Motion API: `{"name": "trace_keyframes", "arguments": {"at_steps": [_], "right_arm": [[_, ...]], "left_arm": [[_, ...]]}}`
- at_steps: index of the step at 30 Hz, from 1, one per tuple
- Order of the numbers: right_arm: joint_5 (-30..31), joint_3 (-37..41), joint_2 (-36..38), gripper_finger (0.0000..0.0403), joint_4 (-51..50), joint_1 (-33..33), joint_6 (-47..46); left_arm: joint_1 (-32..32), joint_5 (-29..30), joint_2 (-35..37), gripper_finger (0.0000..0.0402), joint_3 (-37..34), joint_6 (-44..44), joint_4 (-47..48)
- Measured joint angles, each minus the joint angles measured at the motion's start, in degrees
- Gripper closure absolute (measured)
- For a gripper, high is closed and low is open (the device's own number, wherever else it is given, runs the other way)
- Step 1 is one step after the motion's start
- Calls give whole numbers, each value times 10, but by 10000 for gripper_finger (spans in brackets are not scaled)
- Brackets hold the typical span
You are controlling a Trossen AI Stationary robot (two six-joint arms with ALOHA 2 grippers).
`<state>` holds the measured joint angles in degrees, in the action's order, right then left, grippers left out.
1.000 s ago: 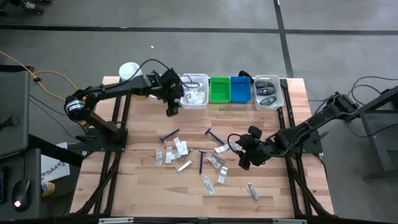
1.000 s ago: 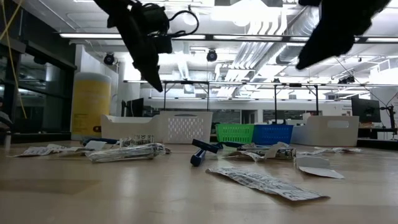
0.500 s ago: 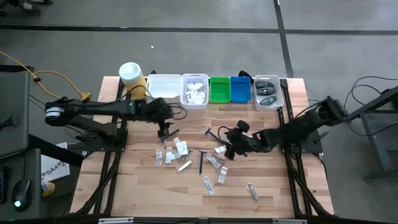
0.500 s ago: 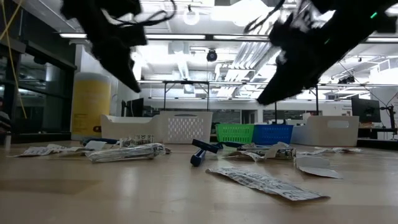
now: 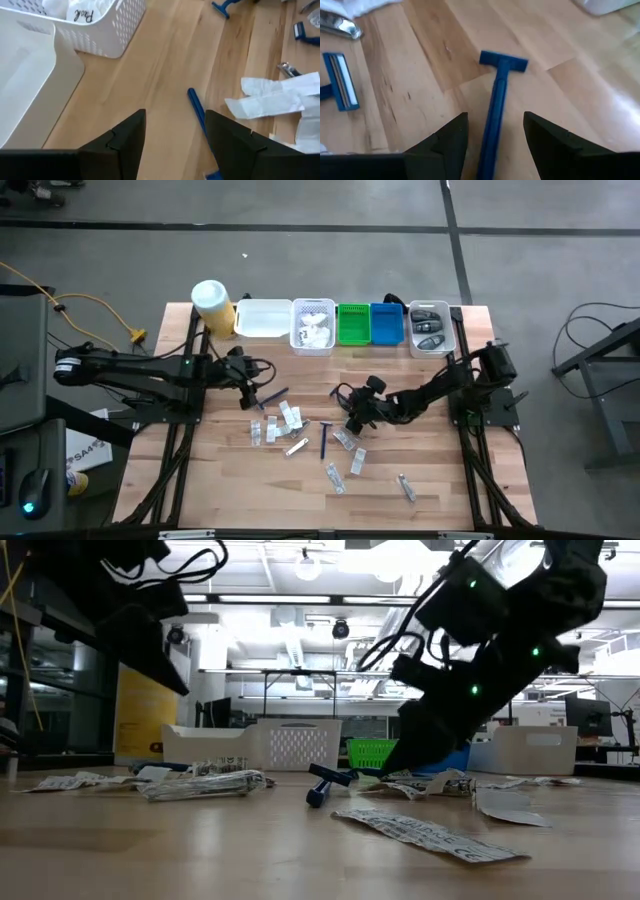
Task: Pick & Place Travel size toiletries
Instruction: Put the blue razor into the blue bin
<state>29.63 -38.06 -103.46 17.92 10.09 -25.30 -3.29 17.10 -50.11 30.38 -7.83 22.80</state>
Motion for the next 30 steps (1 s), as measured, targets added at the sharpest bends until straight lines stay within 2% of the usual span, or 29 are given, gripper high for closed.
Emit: {"name": "trace_keyframes", "arguments": {"at_steps": [6, 17, 22, 30], "right_arm": [[-7, -2, -15, 261, 4, 0, -8], [-16, -1, -16, 376, 1, -1, -18], [-19, 1, 8, 377, -10, -6, -15], [34, 1, 166, 377, -148, -89, -60]], "left_arm": [[0, -5, -1, 201, -6, -2, -8], [0, -11, -1, 201, -6, -1, -7], [0, -11, -1, 201, -6, 0, -1], [0, -10, -2, 201, -5, 0, 2]]}}
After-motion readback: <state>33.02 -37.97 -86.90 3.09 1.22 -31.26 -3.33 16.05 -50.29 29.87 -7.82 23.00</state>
